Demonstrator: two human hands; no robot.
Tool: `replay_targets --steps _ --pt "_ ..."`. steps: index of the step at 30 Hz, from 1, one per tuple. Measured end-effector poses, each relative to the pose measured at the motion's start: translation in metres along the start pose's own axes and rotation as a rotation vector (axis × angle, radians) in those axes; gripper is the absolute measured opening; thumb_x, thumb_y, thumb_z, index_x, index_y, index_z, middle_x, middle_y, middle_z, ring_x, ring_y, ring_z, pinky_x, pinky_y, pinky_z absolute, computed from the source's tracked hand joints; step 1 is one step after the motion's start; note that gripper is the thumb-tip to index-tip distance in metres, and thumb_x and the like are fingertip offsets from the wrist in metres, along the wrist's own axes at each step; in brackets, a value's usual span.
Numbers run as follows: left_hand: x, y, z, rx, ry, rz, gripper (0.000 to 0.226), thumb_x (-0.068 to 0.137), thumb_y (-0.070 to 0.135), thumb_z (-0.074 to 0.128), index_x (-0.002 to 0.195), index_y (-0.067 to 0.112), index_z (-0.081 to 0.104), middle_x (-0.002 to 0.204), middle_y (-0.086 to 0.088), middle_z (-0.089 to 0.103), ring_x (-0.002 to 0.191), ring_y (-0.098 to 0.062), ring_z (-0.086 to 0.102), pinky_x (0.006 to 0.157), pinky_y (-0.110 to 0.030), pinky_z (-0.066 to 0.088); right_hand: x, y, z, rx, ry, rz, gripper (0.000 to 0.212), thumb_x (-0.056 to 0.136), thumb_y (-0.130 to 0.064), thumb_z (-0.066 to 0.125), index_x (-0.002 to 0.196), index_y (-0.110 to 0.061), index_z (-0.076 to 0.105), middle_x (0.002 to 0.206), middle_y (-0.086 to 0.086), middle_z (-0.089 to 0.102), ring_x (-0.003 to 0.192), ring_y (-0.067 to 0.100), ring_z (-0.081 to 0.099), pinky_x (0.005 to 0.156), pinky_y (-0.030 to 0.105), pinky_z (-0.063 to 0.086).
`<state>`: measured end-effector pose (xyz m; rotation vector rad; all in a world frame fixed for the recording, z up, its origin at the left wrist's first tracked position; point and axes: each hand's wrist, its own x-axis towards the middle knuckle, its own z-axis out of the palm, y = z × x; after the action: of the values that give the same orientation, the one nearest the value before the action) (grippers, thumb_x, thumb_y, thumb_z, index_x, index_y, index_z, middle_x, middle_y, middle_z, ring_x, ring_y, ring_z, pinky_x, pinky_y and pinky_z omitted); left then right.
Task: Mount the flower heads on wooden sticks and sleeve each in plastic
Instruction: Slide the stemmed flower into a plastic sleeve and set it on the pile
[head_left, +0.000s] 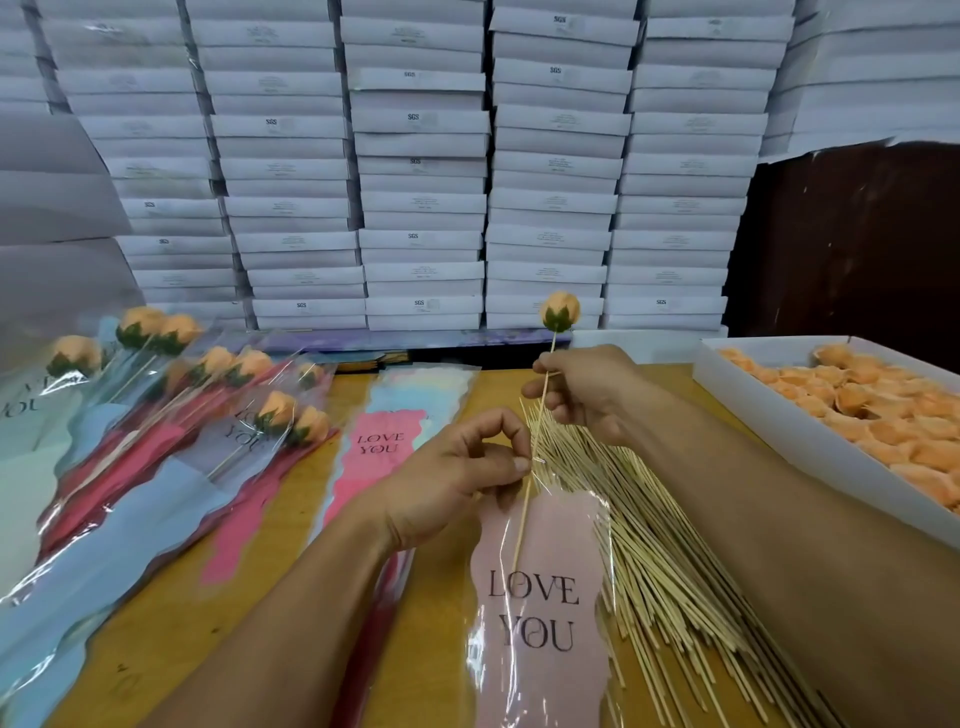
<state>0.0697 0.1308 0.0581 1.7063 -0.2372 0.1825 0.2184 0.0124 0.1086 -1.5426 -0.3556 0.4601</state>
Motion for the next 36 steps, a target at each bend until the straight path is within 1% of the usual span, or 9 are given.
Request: replay_targets --steps 4,8,11,14,19,24,28,31,36 --pt "0.000 -0.001 0.000 0.000 0.025 0.016 0.012 0.089 0.007 0.060 0.087 0.019 0.060 0.069 -0.002 0.059 0.065 -0.014 0.055 0.068 -0.022 0.046 -0.023 0.004 -0.011 -0.039 -0.102 -0.014 0.016 0.098 -0.016 0.063 0.101 -0.002 0.069 0.074 0.010 0.075 0.048 0.011 0.055 0.040 0.022 0.040" --pt "0.001 -0.001 0.000 -0.015 0.084 0.029 0.012 0.086 0.009 0.063 0.085 0.020 0.062 0.074 0.001 0.066 0.070 -0.011 0.057 0.069 -0.020 0.045 -0.040 0.013 -0.018 -0.172 -0.154 -0.048 0.017 0.092 -0.025 0.069 0.097 -0.012 0.078 0.089 0.005 0.078 0.067 0.013 0.054 0.052 0.025 0.035" --pt "0.002 0.000 -0.001 -0.035 0.151 0.054 0.013 0.083 0.009 0.067 0.082 0.022 0.064 0.076 -0.001 0.068 0.070 -0.011 0.057 0.068 -0.020 0.043 -0.048 0.026 -0.019 -0.142 -0.217 -0.041 0.017 0.094 -0.023 0.067 0.092 -0.014 0.082 0.107 0.014 0.076 0.086 0.024 0.058 0.070 0.036 0.045" --pt "0.002 -0.001 -0.001 -0.069 0.174 0.055 0.014 0.080 0.009 0.069 0.079 0.022 0.067 0.075 -0.003 0.069 0.069 -0.012 0.059 0.069 -0.022 0.045 -0.052 0.035 -0.015 -0.107 -0.313 -0.035 0.022 0.099 -0.021 0.062 0.091 -0.017 0.083 0.098 0.013 0.077 0.090 0.028 0.064 0.087 0.046 0.050" --pt "0.003 -0.005 0.000 -0.144 0.190 0.029 0.011 0.078 0.005 0.072 0.085 0.013 0.068 0.088 -0.022 0.069 0.084 -0.031 0.065 0.087 -0.042 0.049 -0.057 0.040 -0.016 -0.040 -0.415 0.005 0.026 0.101 -0.026 0.059 0.096 -0.009 0.078 0.091 0.012 0.073 0.077 0.021 0.066 0.075 0.038 0.053" --pt "0.002 -0.002 0.003 -0.156 0.057 0.007 0.012 0.081 -0.001 0.071 0.088 0.008 0.068 0.086 -0.023 0.070 0.083 -0.033 0.070 0.082 -0.037 0.055 -0.051 0.037 -0.021 0.175 -0.204 0.033 0.033 0.099 -0.040 0.060 0.115 -0.014 0.071 0.105 0.015 0.071 0.079 0.027 0.061 0.076 0.044 0.046" --pt "0.001 -0.002 0.007 -0.117 -0.025 -0.003 0.012 0.084 -0.004 0.067 0.090 0.007 0.067 0.085 -0.021 0.071 0.082 -0.031 0.071 0.084 -0.036 0.054 -0.048 0.036 -0.022 0.336 -0.229 -0.006 0.031 0.104 -0.032 0.052 0.123 -0.011 0.063 0.103 0.015 0.071 0.071 0.021 0.065 0.062 0.030 0.052" --pt "0.001 -0.001 0.007 -0.087 -0.026 -0.004 0.016 0.083 -0.005 0.067 0.086 0.011 0.068 0.085 -0.014 0.072 0.080 -0.023 0.069 0.081 -0.030 0.053 -0.049 0.037 -0.023 0.329 -0.227 -0.009 0.019 0.104 -0.020 0.053 0.115 -0.009 0.064 0.100 0.016 0.073 0.077 0.023 0.065 0.057 0.029 0.055" --pt "0.001 -0.001 0.007 -0.001 0.045 0.028 0.009 0.081 0.003 0.068 0.088 0.005 0.063 0.088 -0.017 0.061 0.085 -0.028 0.054 0.084 -0.040 0.043 -0.051 0.038 -0.023 0.215 -0.240 -0.014 0.011 0.102 -0.022 0.057 0.107 -0.017 0.066 0.093 0.010 0.076 0.081 0.025 0.065 0.066 0.034 0.052"
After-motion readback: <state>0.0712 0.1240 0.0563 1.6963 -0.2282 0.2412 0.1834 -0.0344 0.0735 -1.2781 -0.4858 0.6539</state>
